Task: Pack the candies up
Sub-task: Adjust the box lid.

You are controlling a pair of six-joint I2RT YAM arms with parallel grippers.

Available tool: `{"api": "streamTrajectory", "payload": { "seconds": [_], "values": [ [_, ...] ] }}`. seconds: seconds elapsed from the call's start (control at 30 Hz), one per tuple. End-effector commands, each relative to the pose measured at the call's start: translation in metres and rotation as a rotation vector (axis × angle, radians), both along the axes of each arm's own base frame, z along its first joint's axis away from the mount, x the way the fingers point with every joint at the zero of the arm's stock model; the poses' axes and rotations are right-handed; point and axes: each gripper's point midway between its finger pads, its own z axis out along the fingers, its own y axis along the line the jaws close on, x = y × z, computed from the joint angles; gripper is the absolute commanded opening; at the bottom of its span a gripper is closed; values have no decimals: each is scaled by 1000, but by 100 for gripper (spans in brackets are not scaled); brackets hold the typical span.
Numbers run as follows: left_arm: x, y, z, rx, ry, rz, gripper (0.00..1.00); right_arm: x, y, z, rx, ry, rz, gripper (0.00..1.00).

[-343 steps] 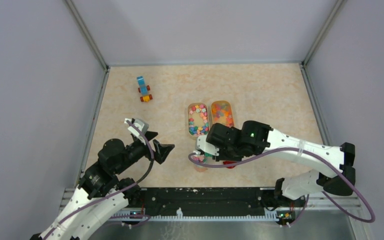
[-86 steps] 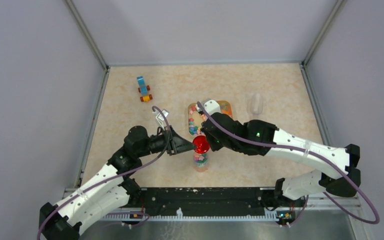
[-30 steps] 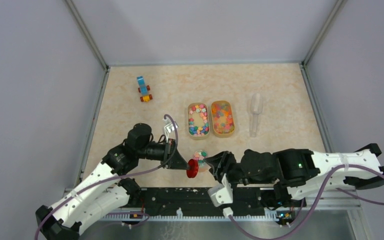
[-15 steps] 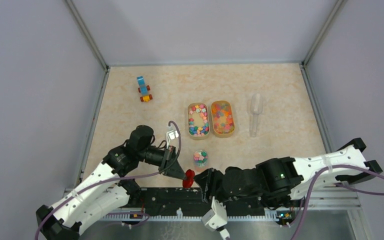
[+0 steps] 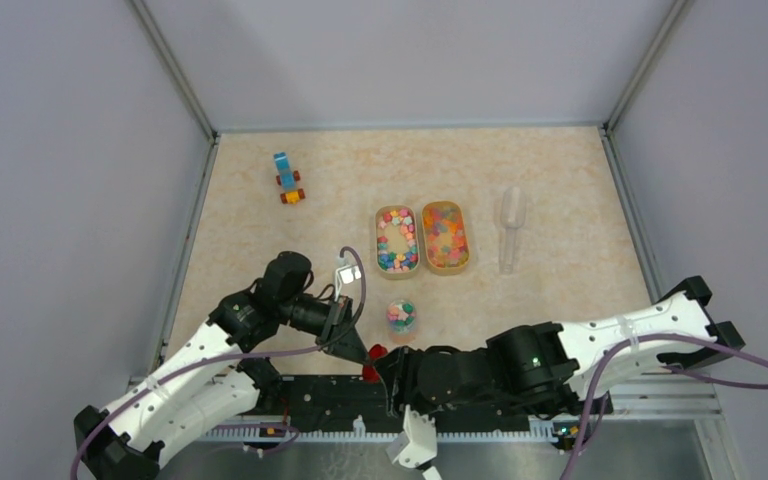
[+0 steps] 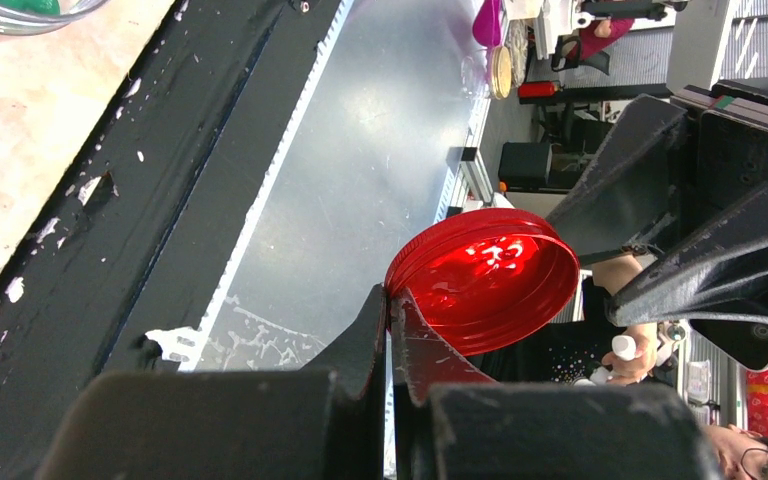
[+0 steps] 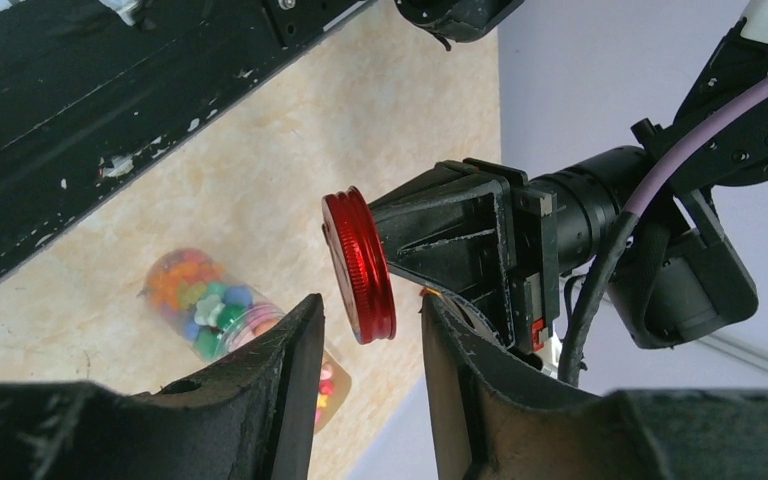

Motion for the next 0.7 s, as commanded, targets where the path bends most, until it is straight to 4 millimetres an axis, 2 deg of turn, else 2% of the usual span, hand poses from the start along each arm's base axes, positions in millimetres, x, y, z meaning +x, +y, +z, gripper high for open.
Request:
{"api": "streamTrajectory", "payload": {
  "seconds": [0.0,0.1,0.33,0.57,0.67],
  "values": [
    [-2,2,0,-4,-21,-22,0,-6,11,21,44,-5,22,38],
    [-2,3,1,1,-27,-23,0,-8,13,16,22,4,22,34],
    [-3,5,0,14,-34,-26,0,-9,16,6,-25,7,10,33],
    [-4,7,-1,20,-42,-28,0,-6,19,-1,-48,10,-3,26],
    [-5,7,-2,25,-42,-29,0,-6,20,-3,-60,13,-6,17]
  ]
}}
